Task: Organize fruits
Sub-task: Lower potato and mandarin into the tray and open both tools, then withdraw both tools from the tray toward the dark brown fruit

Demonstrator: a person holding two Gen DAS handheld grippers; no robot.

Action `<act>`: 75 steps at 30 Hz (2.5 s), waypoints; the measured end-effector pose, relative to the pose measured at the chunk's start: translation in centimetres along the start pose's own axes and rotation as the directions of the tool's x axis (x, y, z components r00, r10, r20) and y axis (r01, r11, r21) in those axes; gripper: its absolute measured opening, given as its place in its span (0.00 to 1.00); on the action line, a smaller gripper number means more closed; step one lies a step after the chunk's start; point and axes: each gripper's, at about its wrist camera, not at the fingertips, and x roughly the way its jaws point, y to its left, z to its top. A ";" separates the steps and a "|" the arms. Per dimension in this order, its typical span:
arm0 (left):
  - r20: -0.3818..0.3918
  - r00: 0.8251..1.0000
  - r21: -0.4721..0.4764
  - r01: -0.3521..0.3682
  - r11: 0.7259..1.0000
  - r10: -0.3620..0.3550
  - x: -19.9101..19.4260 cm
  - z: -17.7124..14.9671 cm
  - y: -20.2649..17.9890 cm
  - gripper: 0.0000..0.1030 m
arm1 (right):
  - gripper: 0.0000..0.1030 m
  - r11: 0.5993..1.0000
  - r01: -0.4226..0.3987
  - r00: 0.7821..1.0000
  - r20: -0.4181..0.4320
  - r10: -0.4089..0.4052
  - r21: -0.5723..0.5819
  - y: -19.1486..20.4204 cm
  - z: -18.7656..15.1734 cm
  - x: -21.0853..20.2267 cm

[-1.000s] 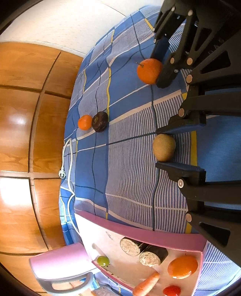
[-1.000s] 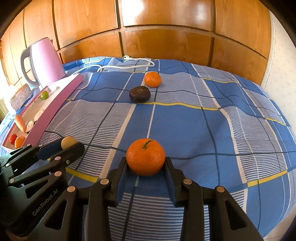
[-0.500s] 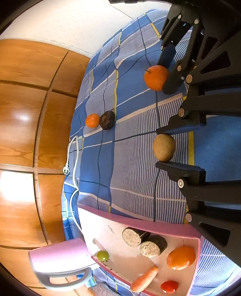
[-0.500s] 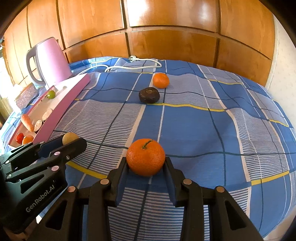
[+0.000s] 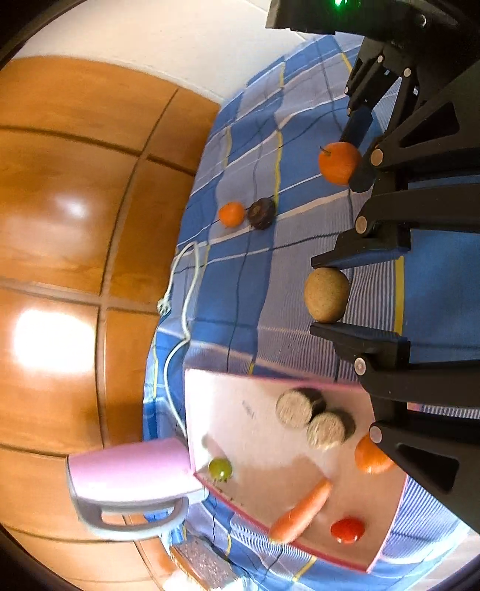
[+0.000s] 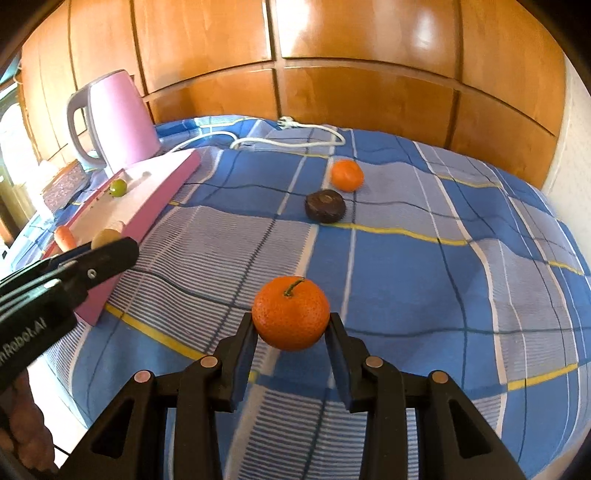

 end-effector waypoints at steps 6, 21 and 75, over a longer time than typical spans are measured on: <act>0.032 0.999 -0.048 -0.032 0.998 0.033 -1.4 1.1 2.5 0.28 | 0.37 0.996 -0.048 0.999 0.010 0.049 -0.079 2.4 1.8 0.1; 0.071 0.982 -0.183 -0.162 0.970 0.177 -2.0 3.8 11.3 0.28 | 0.37 0.963 -0.219 0.975 -0.010 0.220 -0.158 8.7 7.7 2.1; 0.005 0.975 -0.232 -0.217 0.948 0.224 -0.2 2.9 13.0 0.39 | 0.39 0.979 -0.189 0.982 -0.041 0.186 -0.081 11.7 9.1 5.1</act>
